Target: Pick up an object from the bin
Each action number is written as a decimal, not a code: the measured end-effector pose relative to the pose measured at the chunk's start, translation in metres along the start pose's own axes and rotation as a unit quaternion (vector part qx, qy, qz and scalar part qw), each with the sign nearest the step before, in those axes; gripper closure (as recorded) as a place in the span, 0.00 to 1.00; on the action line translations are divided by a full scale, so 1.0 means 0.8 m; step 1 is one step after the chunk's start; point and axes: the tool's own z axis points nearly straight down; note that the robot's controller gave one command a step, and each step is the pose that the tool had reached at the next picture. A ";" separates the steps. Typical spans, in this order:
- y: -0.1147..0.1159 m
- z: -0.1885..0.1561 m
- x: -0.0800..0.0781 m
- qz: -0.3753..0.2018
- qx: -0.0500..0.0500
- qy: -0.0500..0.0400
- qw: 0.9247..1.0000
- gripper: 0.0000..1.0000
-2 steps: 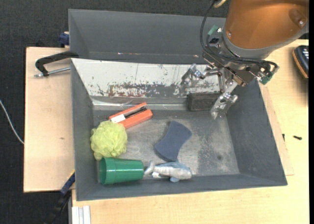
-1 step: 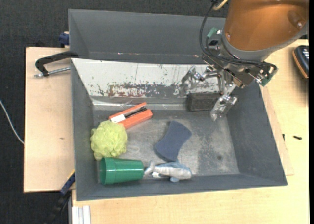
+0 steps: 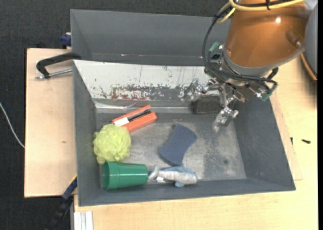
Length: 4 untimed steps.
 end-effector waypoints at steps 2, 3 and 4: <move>0.008 0.152 -0.004 0.042 -0.002 0.002 0.999 0.00; 0.017 0.217 0.011 0.043 -0.002 0.003 0.999 0.00; -0.025 0.264 0.026 0.024 -0.002 0.002 1.000 1.00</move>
Offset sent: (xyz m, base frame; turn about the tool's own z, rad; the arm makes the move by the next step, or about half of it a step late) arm -0.0116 0.0250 -0.2162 0.2809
